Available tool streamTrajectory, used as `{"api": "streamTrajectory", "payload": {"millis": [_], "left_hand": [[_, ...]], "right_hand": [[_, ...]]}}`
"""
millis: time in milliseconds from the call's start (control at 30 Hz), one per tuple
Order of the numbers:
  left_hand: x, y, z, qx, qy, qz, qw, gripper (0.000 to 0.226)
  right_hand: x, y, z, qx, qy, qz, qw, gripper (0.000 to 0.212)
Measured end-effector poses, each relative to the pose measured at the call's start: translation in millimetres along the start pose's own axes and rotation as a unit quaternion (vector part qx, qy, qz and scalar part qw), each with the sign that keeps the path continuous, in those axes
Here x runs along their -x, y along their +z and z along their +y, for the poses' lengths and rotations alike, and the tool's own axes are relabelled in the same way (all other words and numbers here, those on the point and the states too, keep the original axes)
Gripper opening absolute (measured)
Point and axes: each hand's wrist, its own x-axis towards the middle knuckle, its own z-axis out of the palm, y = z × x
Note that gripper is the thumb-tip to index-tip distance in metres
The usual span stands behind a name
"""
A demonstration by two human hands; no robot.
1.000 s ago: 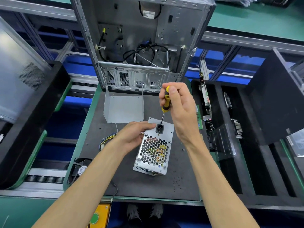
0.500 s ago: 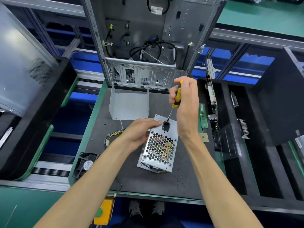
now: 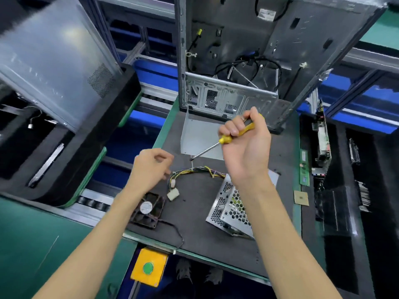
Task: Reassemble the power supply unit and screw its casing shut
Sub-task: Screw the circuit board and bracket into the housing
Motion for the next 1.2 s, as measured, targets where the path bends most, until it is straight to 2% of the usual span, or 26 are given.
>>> {"api": "streamTrajectory", "payload": {"millis": [67,167,400,800,933,1000,1100,1167,1200], "left_hand": [[-10,-14,-26,-0.070,-0.010,0.051,0.996,0.017],[-22,-23,-56,-0.141,-0.021,0.074,0.987,0.017],[-40,-16,-77,-0.174,0.024,0.045,0.983,0.025],[-59,-14,-80,-0.227,0.108,0.016,0.968,0.011],[-60,-18,-74,-0.251,0.098,0.020,0.963,0.007],[-56,-17,-66,-0.212,0.074,0.038,0.974,0.010],[-43,-6,-35,-0.056,0.066,0.055,0.995,0.013],[-29,3,-4,0.097,0.056,0.012,0.994,0.013],[-21,8,13,0.194,0.042,-0.029,0.980,0.012]], "right_hand": [[-3,2,17,0.004,0.021,0.021,1.000,0.027],[-8,6,38,0.004,0.036,0.056,0.998,0.027],[-17,11,63,0.025,0.048,0.100,0.994,0.023],[-36,6,60,0.025,0.037,0.112,0.993,0.023],[-35,4,53,0.011,0.026,0.111,0.993,0.023],[-33,2,47,-0.005,0.020,0.106,0.994,0.024],[-27,-2,31,-0.031,0.001,0.091,0.995,0.025],[-22,-6,18,-0.047,-0.019,0.087,0.995,0.026],[-19,-9,11,-0.056,-0.032,0.086,0.994,0.026]]}}
